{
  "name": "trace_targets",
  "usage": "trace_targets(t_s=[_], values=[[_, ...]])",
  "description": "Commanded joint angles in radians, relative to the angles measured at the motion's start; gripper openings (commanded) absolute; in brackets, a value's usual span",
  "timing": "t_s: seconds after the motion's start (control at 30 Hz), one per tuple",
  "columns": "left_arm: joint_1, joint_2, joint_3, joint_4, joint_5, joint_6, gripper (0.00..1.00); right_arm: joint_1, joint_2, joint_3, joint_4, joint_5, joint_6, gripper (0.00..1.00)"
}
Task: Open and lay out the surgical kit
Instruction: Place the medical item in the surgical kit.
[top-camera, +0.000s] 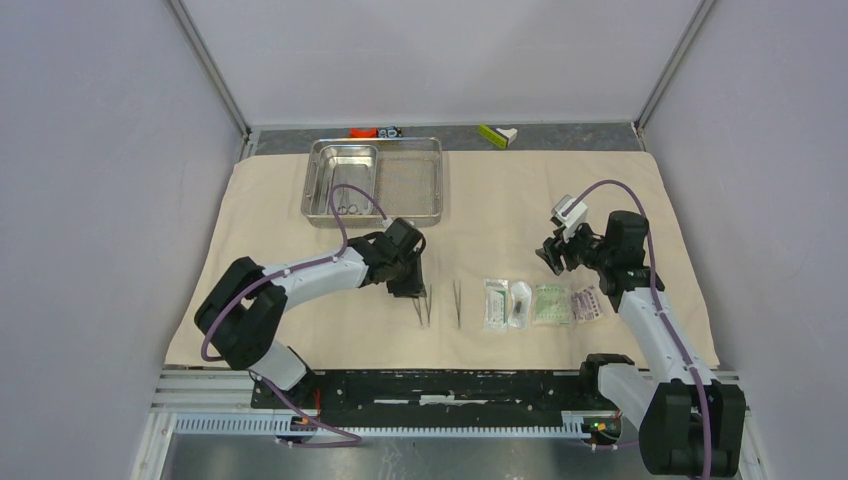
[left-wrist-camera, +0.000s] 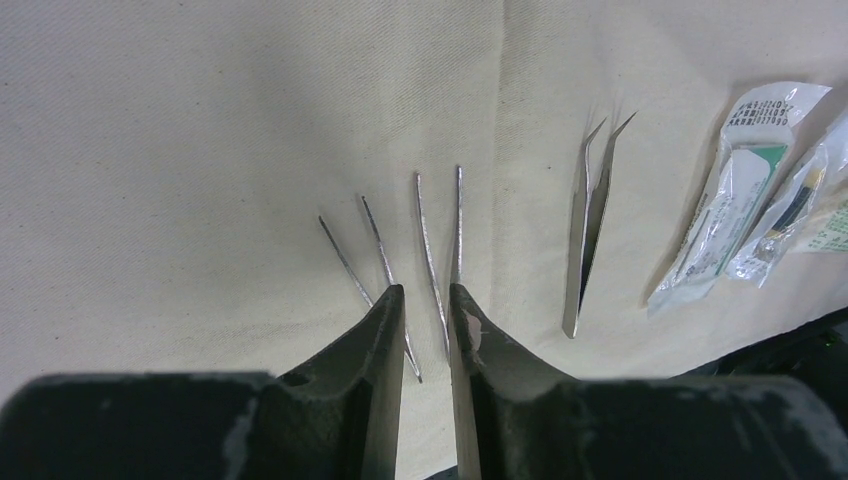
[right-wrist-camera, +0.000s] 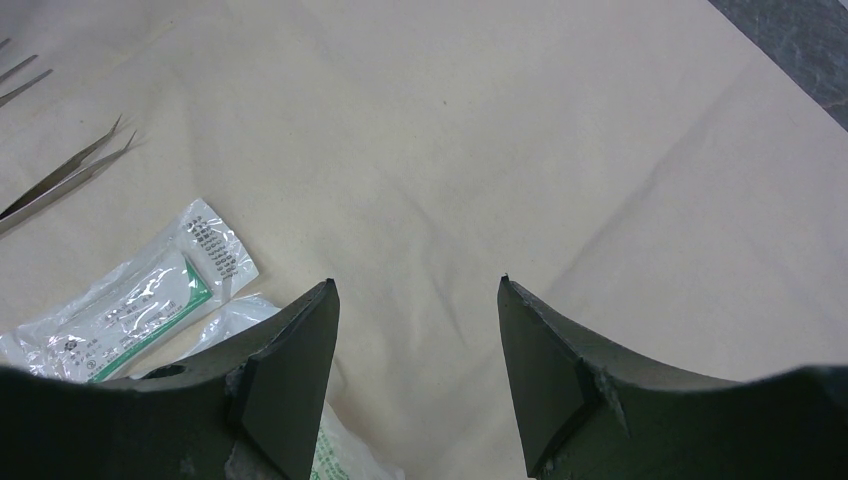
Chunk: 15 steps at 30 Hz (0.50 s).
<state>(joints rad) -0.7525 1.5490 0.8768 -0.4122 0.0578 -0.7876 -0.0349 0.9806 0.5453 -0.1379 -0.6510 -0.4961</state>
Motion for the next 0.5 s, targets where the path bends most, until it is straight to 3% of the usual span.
trace_targets(t_s=[0.0,0.47], values=[[0.002,-0.023,0.016,0.024,-0.012,0.023,0.30,-0.005,-0.024,-0.009,0.012,-0.008,-0.012,0.67],[0.070,-0.038,-0.025,0.029,-0.047,0.016,0.31,-0.008,-0.021,-0.011,0.010,-0.015,-0.018,0.67]])
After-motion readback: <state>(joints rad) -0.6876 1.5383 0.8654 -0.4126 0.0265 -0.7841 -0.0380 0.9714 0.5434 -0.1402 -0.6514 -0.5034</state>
